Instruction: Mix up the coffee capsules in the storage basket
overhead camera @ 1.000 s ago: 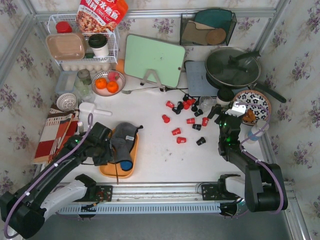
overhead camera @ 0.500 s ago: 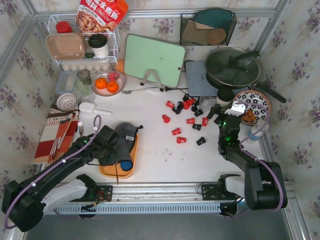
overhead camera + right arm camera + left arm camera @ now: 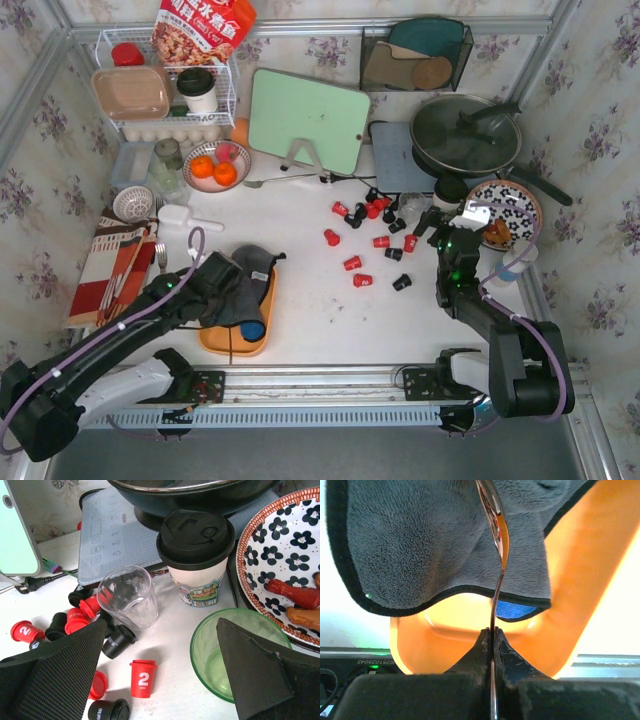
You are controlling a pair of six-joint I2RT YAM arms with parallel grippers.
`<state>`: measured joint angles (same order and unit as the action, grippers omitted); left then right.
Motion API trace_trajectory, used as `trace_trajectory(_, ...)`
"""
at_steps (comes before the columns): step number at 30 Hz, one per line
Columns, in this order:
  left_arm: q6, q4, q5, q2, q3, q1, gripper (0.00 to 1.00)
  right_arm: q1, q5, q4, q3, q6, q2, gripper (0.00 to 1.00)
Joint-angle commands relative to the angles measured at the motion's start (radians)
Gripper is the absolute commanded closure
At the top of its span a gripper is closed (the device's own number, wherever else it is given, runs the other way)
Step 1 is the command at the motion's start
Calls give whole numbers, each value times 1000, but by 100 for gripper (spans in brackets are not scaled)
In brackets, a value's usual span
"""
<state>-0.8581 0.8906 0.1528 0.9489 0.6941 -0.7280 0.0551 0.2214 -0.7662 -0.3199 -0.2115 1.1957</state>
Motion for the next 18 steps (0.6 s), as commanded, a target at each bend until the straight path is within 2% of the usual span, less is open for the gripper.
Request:
trace_trajectory(1, -16, 64, 61, -36, 73, -27, 100, -1, 3, 15, -14, -11, -2, 0)
trace_trajectory(6, -12, 54, 14, -66, 123, -39, 100, 0, -5, 20, -15, -29, -1, 0)
trace_trajectory(11, 61, -35, -91, -79, 162, -43, 100, -1, -11, 21, -21, -40, 15, 0)
trace_trajectory(14, 145, -13, -9, -70, 243, -44, 100, 0, -3, 21, -22, -37, 23, 0)
trace_trajectory(18, 292, -44, 211, -65, 300, -35, 100, 0, -5, 35, -22, -37, 18, 0)
